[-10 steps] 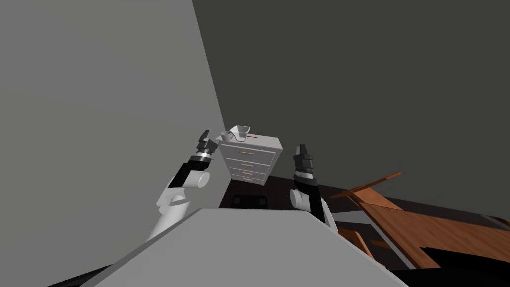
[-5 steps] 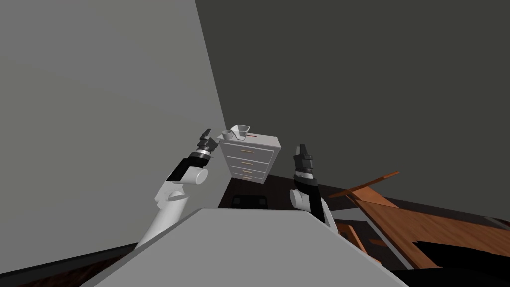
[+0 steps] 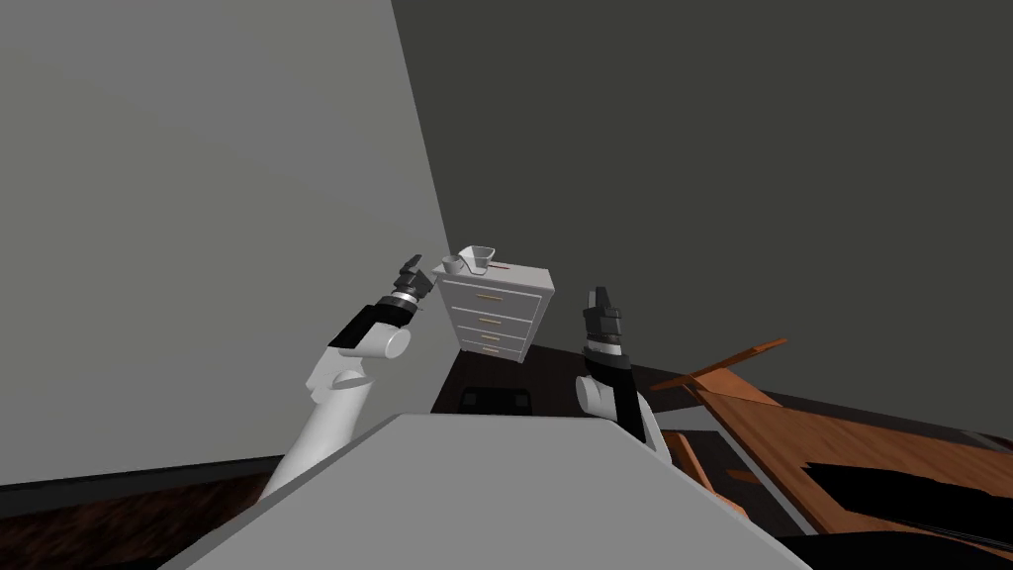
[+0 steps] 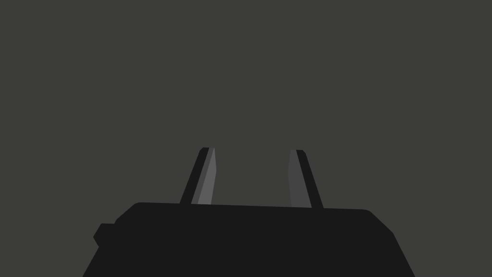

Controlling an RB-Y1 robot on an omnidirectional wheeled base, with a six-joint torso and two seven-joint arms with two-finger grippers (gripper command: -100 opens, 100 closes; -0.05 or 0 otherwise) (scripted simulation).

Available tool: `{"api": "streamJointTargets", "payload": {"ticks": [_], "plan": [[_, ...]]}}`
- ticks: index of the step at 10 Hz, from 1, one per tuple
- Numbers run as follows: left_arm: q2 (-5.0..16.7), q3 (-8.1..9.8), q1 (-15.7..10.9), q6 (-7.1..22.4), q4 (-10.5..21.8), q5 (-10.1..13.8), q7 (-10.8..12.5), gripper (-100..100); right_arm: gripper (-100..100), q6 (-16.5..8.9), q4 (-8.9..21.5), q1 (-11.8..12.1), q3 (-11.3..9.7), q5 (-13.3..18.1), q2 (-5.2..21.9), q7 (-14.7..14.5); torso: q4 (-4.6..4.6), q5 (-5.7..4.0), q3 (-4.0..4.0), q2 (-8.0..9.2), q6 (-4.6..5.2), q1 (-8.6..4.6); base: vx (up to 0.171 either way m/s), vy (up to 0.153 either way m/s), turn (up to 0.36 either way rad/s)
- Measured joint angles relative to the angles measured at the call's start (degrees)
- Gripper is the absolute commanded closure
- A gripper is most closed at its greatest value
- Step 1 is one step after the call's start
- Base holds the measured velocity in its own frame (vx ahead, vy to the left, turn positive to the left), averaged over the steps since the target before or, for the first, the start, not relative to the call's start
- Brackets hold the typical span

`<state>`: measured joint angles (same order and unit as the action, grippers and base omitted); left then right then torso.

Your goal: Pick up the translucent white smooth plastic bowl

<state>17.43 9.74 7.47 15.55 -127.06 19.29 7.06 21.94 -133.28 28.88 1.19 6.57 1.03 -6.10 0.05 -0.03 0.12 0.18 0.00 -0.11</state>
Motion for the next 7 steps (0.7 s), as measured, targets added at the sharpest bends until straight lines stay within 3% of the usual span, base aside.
{"api": "streamJointTargets", "payload": {"ticks": [7], "plan": [[4.59,3.2,-5.03,10.22,1.38,4.46,-0.42,-100,0,0.0,0.0,0.0,0.0,0.0,0.0,0.0,-0.01,-0.01,-0.01,-0.01,0.0,-0.07,-0.058,-0.035,0.004]]}}
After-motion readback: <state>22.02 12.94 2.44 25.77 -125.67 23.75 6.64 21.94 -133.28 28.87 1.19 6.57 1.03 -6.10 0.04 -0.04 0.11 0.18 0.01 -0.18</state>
